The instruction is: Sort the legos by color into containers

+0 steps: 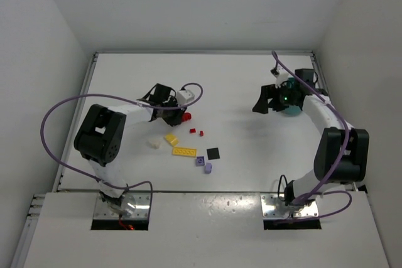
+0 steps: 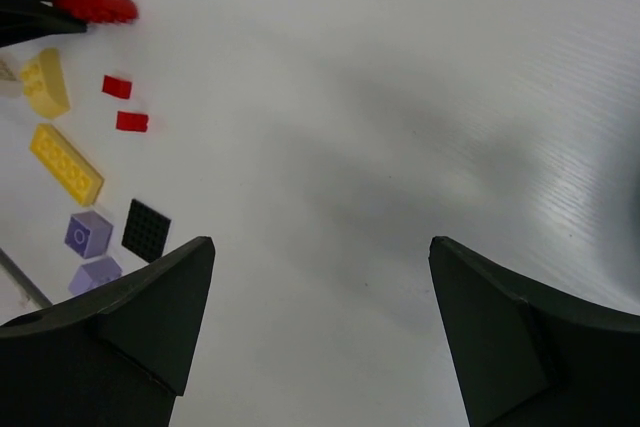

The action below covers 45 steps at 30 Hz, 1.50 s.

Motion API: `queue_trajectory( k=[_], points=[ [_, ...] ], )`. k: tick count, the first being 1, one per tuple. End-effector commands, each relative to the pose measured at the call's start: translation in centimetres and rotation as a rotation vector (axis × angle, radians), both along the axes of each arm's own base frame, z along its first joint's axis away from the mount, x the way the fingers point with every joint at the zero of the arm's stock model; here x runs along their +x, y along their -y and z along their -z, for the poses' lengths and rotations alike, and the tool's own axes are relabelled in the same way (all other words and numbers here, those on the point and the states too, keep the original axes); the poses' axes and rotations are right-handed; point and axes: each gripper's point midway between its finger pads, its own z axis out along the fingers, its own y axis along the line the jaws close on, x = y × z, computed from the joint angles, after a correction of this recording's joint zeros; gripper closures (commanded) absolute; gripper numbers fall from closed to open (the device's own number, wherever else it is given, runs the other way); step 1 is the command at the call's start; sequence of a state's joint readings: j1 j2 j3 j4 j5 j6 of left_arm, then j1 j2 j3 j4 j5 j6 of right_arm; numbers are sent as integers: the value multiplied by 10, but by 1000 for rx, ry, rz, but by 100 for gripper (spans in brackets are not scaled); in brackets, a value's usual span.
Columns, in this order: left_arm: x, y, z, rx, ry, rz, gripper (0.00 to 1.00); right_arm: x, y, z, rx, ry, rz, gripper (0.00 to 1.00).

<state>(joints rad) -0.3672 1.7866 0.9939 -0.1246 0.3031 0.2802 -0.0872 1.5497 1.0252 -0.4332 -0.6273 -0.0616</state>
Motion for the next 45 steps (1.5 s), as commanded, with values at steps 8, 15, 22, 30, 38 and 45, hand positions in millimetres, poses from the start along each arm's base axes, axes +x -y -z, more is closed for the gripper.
queue_trajectory(
  k=[8,15,22,30,38,45],
  points=[
    [-54,66,-98,-493,-157,402,100,5,-61,-63,202,232,-262,11],
    [-73,84,-157,-724,-262,540,100,-6,-110,-76,296,202,-439,12],
    [-83,90,-172,-856,-391,586,100,-15,-153,-85,320,184,-571,12],
    [-78,90,-171,-896,-437,588,100,-34,-184,-93,346,168,-691,19],
    [-74,91,-164,-896,-456,578,100,-50,-201,-84,329,134,-751,28],
    [-73,91,-160,-897,-464,573,100,-55,-216,-75,314,104,-800,36]
  ],
)
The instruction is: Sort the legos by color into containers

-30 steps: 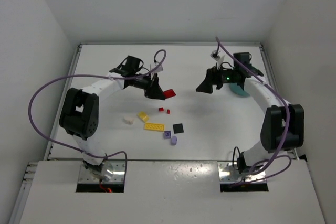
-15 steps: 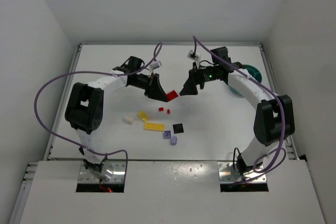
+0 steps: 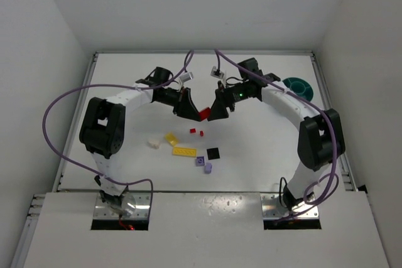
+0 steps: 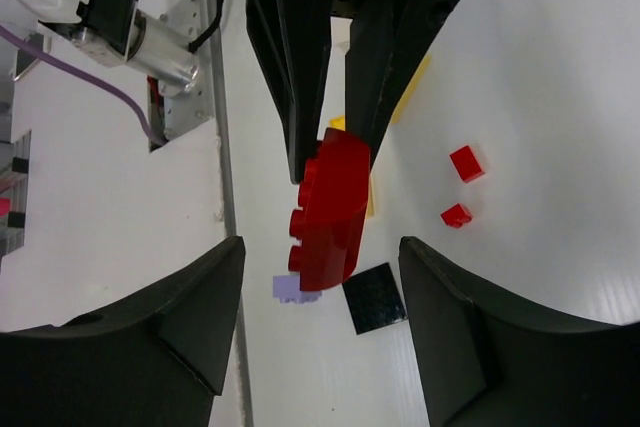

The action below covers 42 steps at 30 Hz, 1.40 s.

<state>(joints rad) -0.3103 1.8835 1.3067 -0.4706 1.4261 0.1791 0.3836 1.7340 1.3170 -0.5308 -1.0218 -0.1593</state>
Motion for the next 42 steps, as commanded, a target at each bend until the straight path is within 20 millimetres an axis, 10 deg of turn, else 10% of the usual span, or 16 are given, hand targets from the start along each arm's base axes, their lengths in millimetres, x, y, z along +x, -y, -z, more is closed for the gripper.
queue_trajectory(
  k=[1,24,28,32,42],
  points=[
    [7,0,-13,-60,45,20,100,4,-13,-13,34,64,-57,36],
    [8,0,-2,-35,56,8,100,11,-23,-12,-8,83,-55,85],
    [11,-1,1,-15,62,-4,70,10,-19,-18,-20,113,-39,95],
    [21,-16,-5,29,130,-76,54,14,1,-17,-77,167,32,100],
    [67,-85,-17,145,254,-333,49,34,84,11,-383,267,343,100]
  ],
)
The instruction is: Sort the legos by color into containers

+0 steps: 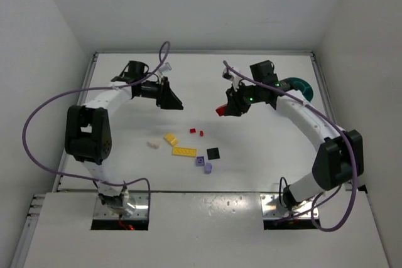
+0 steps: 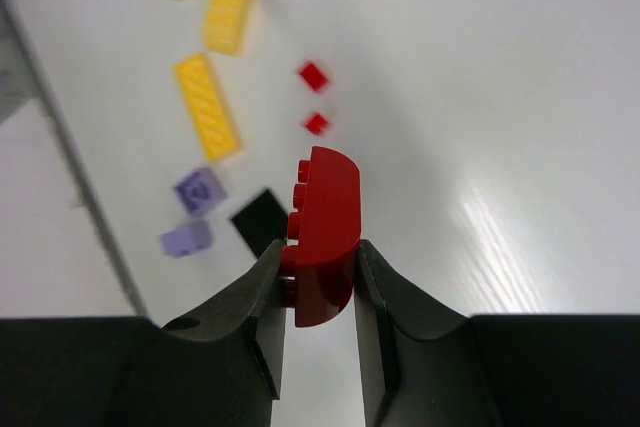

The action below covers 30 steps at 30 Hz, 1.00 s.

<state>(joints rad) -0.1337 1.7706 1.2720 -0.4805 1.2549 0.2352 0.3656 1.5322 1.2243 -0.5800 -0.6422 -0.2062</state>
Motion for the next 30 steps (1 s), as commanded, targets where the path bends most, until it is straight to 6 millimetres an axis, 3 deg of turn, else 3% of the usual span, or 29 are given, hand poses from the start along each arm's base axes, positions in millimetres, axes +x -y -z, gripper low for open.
queue_trajectory(
  k=[1,7,11,17,21,25,30],
  points=[
    [30,-34,-22,46,120,-123,49,33,50,14,-191,85,222,100],
    [53,-74,-26,175,188,-294,49,62,137,27,-390,120,570,100],
    [53,-85,-31,198,196,-350,49,78,193,32,-467,80,741,100],
    [47,-94,-34,210,227,-384,49,89,254,26,-515,29,939,100],
    [48,-101,-32,209,222,-407,49,91,275,19,-509,-6,1021,100],
    [47,-101,-31,201,227,-416,49,94,282,17,-484,-20,1075,100],
    [48,-104,-29,195,215,-434,49,93,291,34,-508,-89,1100,100]
  ],
)
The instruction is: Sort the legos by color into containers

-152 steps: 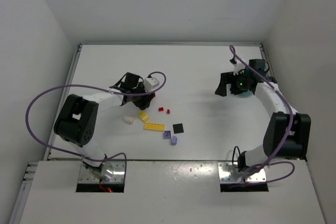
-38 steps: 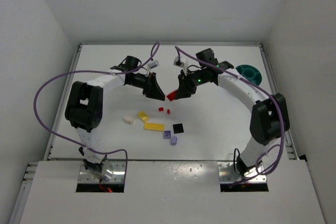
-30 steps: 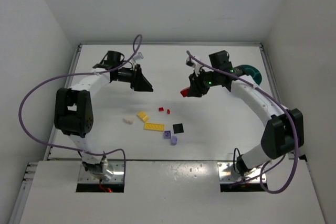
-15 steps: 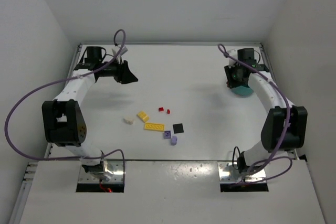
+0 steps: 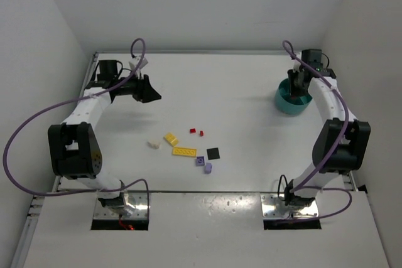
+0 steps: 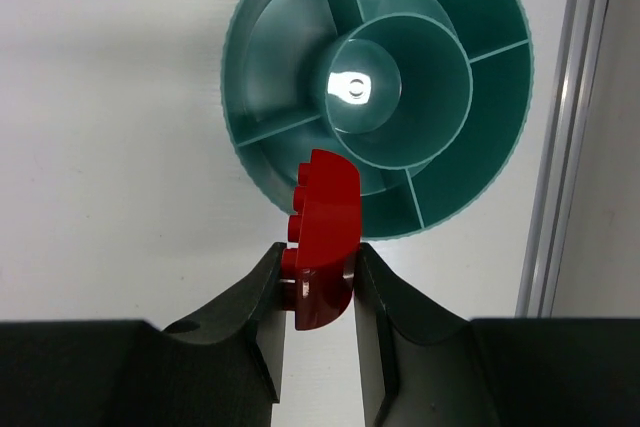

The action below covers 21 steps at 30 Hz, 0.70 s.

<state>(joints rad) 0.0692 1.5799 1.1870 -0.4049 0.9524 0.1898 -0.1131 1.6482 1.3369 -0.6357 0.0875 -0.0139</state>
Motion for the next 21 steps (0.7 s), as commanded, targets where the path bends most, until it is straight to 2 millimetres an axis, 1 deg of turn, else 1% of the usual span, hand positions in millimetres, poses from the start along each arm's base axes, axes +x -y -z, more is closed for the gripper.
queue_trajectory(
  k=[1,2,3,4,6,9,12,13,14,15,16,17,18,21],
  points=[
    [5,-5,-19,-10,73,-16,49,5,7,2,5,-18,55,100],
    [5,-5,-19,-10,73,-16,49,7,6,4,13,-20,50,100],
    [7,-9,-20,-9,82,-25,49,5,4,5,22,-30,45,100],
    [8,-8,-17,-14,66,-29,49,6,2,10,31,-41,40,100],
    [8,-8,-17,-14,66,-29,49,5,6,10,31,-41,50,100],
    [10,-8,-15,-19,58,-33,49,5,6,17,33,-61,50,100],
    [12,-9,-13,-19,60,-33,49,5,6,17,33,-61,50,99],
    [12,-8,-13,-23,53,-36,49,5,6,17,33,-61,50,95],
    [12,-9,-12,-17,52,-43,49,7,6,17,32,-52,50,89],
    [12,-10,-12,-17,52,-43,49,7,6,17,32,-52,50,86],
    [13,-10,-9,-18,43,-43,48,7,6,17,32,-52,50,82],
    [13,-10,-9,-18,43,-43,48,10,6,13,31,-43,50,77],
    [14,-10,-8,-17,34,-54,48,10,6,13,31,-43,50,66],
    [13,-10,-8,-21,27,-58,48,10,4,0,36,-7,43,53]
  ],
)
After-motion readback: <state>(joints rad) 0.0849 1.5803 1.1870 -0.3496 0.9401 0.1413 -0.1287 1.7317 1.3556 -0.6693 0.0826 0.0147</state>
